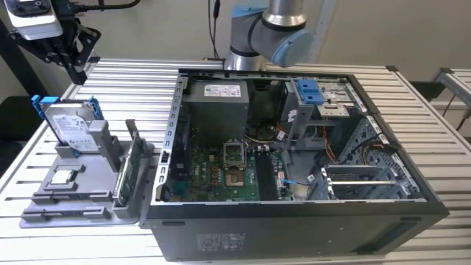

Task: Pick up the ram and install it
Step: 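Reach for the ram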

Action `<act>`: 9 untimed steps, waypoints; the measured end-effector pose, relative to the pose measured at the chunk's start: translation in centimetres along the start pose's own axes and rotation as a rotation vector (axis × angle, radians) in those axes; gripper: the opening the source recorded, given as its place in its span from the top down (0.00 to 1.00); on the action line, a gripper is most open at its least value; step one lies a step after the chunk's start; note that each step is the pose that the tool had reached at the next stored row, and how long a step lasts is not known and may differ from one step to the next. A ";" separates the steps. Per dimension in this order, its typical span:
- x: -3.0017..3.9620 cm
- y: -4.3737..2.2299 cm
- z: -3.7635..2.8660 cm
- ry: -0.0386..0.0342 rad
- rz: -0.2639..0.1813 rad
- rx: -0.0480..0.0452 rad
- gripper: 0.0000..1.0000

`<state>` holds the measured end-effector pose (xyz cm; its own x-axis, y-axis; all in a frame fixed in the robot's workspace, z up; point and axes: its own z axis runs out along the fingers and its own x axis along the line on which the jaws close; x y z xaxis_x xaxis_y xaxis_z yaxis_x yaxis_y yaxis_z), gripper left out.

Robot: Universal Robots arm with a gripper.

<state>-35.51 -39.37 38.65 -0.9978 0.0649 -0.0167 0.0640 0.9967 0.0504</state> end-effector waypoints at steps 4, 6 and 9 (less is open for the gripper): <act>0.93 -0.06 0.03 0.0001 -0.002 0.0000 0.89; 1.32 -0.09 0.04 0.0001 -0.003 0.0000 0.89; 1.94 -0.13 0.06 0.0002 -0.004 -0.0001 0.89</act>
<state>-37.45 -39.38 38.55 -0.9980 0.0604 -0.0167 0.0595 0.9970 0.0504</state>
